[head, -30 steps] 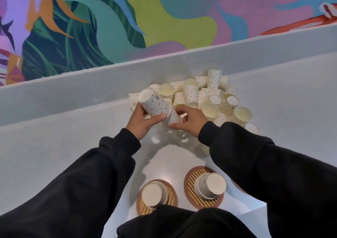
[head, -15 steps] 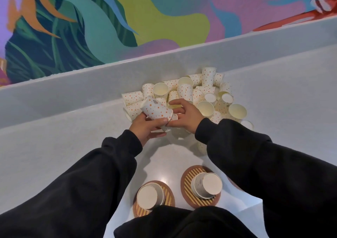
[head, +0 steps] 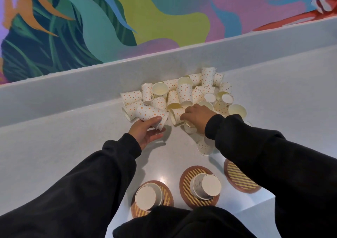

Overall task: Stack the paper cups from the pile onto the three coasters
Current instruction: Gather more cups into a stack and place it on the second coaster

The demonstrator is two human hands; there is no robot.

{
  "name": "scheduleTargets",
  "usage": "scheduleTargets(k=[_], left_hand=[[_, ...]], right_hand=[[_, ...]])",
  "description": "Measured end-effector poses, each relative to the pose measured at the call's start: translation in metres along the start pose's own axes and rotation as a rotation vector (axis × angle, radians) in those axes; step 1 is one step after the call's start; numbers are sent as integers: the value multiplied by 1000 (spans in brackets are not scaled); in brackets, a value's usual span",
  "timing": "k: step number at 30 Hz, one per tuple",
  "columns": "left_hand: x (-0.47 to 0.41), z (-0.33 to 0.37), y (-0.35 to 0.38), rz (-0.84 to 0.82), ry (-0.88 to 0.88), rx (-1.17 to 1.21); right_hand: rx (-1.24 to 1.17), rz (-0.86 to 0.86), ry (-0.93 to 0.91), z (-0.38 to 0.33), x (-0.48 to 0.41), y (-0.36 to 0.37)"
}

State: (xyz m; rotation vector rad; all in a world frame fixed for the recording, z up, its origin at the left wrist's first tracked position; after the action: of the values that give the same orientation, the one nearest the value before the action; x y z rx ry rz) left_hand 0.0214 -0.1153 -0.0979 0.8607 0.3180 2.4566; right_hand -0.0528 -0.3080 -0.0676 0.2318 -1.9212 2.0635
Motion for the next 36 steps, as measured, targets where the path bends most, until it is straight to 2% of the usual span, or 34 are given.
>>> scheduleTargets(k=[3,9,11,21,23,24,26,28,31,33,36], left_hand=[[1,-4,-2,18,-11,51],[2,2,-9,68,46,176],[3,3,-6,50,33,201],[15,2,47,-210,-45,230],[14,6,50,-216,-20,240],[15,8,51,-219,-16,250],[15,10,51,-213,-12,235],[15,11,48,-200,-6,191],[15,8,45,-178,-22,154],[16,4,45,-168,-42,138],[16,0,45,-166,-65,94]], right_hand=[[-151,53,38,3,2,-11],[-1100,117,260,12,20,-31],[-1296,109,277,9,22,-29],[-1535,153,216,-2,31,-35],[-1459,126,209,6,37,-35],[-1318,120,218,12,41,-34],[-892,65,244,23,50,-26],[-497,-85,246,30,57,-7],[-106,-235,228,34,67,24],[14,-203,197,35,69,33],[-7,-77,176,34,70,31]])
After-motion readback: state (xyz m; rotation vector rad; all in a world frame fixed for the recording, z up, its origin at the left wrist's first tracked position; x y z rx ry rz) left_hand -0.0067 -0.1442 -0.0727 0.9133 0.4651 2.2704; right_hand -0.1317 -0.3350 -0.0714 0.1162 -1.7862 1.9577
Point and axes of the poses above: each hand's wrist, its own x-axis away from the middle knuckle, its own y-axis out of the palm, z = x × y, the point moved 6 cm from there along -x, towards the middle knuckle, and after that the axes turned 7 degrees about y, right-handed, at the moved point
